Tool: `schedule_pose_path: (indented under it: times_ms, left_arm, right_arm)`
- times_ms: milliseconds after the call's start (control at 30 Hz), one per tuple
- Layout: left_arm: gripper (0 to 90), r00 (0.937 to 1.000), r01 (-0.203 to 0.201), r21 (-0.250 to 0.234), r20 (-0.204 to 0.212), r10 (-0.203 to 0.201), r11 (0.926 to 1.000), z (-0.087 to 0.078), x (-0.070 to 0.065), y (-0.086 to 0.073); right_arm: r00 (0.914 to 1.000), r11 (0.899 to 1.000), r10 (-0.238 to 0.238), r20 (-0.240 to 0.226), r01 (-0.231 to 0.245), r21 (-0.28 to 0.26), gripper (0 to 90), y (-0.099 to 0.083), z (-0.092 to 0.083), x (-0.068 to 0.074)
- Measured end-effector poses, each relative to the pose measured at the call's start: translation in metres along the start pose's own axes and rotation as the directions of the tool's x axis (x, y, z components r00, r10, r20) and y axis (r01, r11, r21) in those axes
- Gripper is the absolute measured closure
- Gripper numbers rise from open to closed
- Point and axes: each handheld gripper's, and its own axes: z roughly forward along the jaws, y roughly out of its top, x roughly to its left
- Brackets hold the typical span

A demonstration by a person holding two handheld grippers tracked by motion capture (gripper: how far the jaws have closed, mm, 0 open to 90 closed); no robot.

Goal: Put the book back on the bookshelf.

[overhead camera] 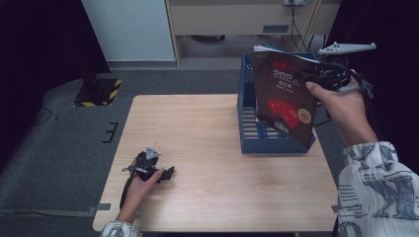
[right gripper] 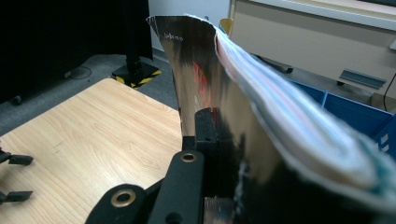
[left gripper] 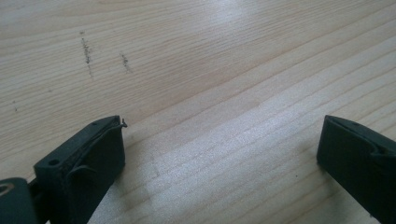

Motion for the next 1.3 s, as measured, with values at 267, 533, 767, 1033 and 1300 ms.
schedule_pose_path:
  times_ms: [267, 533, 767, 1033, 1300]
  left_arm:
    - [0.4, 1.0, 0.0, 0.0, 0.0, 0.0, 1.0, 0.0, 0.0, 0.0]
    - [0.3, 1.0, 0.0, 0.0, 0.0, 0.0, 1.0, 0.0, 0.0, 0.0]
    - [0.3, 1.0, -0.001, 0.001, 0.0, 0.001, 1.0, 0.0, 0.0, 0.0]
    - [0.3, 1.0, -0.001, 0.0, 0.0, 0.001, 1.0, 0.0, 0.0, 0.0]
    - [0.3, 1.0, -0.001, 0.0, 0.0, 0.001, 1.0, 0.0, 0.0, 0.0]
  right_arm:
    - [0.9995, 1.0, 0.011, 0.029, -0.011, 0.0, 87.1, -0.003, -0.003, -0.003]
    - [0.9975, 0.999, 0.038, 0.06, -0.037, -0.011, 87.1, -0.006, -0.012, -0.017]
    - [0.9931, 0.998, 0.055, 0.104, -0.055, -0.005, 87.1, -0.008, -0.022, -0.028]
    - [0.9888, 0.998, 0.07, 0.132, -0.07, -0.008, 87.1, -0.013, -0.033, -0.039]
    - [0.9831, 0.996, 0.084, 0.163, -0.086, 0.008, 87.0, -0.017, -0.04, -0.048]
